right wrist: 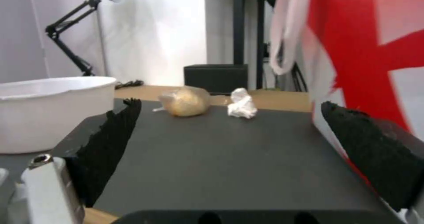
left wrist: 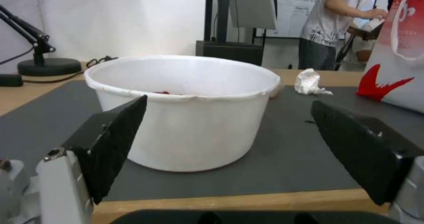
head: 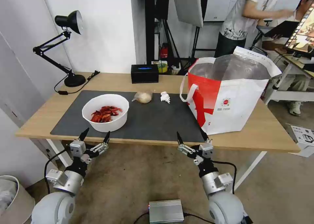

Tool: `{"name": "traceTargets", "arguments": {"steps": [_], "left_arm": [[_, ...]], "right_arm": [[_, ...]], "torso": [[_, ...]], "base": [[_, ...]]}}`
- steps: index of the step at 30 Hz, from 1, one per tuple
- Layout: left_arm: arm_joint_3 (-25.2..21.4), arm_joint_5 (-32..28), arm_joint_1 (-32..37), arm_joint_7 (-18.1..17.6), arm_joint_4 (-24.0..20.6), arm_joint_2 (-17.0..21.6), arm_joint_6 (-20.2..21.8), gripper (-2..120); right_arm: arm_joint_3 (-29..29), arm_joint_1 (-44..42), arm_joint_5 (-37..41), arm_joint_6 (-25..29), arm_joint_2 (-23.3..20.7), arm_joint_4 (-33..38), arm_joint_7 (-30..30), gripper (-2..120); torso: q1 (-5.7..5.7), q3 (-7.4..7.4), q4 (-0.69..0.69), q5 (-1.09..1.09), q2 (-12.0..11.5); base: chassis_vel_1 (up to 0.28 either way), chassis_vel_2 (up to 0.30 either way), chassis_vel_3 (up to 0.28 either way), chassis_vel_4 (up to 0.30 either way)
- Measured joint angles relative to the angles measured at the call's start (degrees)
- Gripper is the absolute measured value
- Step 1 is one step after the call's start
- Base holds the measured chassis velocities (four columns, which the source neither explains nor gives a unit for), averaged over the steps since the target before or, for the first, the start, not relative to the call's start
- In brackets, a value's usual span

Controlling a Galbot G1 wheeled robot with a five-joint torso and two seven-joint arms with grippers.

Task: Pick up the trash from the table and place it into the takeout bag.

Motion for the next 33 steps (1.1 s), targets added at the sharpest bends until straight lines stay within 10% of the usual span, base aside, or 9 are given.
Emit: {"name": "traceTargets", "arguments": {"steps": [33], "left_arm": [[-0.76,-0.64,-0.98,1.33,1.57,0.13,-0.82,100]], "right_arm": [[-18.29,34.12,17.43,-12.50,0.49,-16.71,9.74,100]], "torso": [[0.00,0.01,0.00,0.00,-0.01]], "base": [[0.000,0.000,0.000,0.000]]}}
